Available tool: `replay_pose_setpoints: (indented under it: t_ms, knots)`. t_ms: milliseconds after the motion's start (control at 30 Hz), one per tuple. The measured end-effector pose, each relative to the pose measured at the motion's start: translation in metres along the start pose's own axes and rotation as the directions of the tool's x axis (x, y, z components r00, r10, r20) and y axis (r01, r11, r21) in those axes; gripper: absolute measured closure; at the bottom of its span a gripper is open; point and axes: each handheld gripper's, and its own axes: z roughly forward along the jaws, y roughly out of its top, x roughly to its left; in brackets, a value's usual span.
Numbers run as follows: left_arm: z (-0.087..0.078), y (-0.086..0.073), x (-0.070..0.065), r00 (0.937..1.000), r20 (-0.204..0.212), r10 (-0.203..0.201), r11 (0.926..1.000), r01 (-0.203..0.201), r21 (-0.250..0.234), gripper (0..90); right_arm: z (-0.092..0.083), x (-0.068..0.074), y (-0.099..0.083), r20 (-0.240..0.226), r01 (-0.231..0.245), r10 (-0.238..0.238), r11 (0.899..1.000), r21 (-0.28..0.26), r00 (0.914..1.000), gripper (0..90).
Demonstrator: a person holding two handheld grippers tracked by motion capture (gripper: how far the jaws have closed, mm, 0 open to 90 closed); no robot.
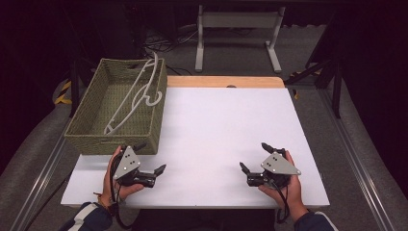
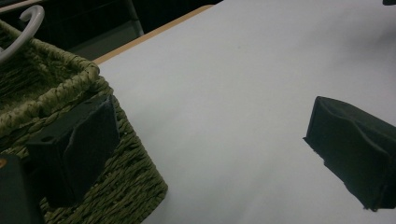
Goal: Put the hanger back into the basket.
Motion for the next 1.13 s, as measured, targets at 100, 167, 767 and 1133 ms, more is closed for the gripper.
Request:
replay_pose_setpoints:
  t_ms: [100, 167, 767, 1133]
  knots:
    - [0.001, -0.0005, 0.0007, 1.0, 0.002, 0.001, 1.0, -0.001, 0.004, 3.4, 0.0002, -0.0005, -0.0001, -0.001, -0.004, 0.004, 1.0, 0.0, 1.0, 6.5]
    - [0.0018, -0.001, 0.0007, 1.0, -0.001, -0.002, 1.0, 0.002, 0.001, 3.4, 0.0008, -0.0007, -0.0004, -0.003, -0.003, 0.003, 1.0, 0.001, 1.0, 6.5]
    - [0.0046, -0.0025, 0.0021, 1.0, 0.007, 0.004, 1.0, -0.004, 0.005, 3.9, 0.0026, -0.0024, -0.0019, -0.022, -0.014, 0.014, 1.0, 0.007, 0.9997, 5.8]
    - [0.0048, -0.0042, 0.0034, 1.0, 0.005, -0.001, 0.9999, 0.001, 0.012, 4.8, 0.0046, -0.0025, -0.0026, -0.024, -0.013, 0.013, 1.0, 0.001, 0.9996, 5.8]
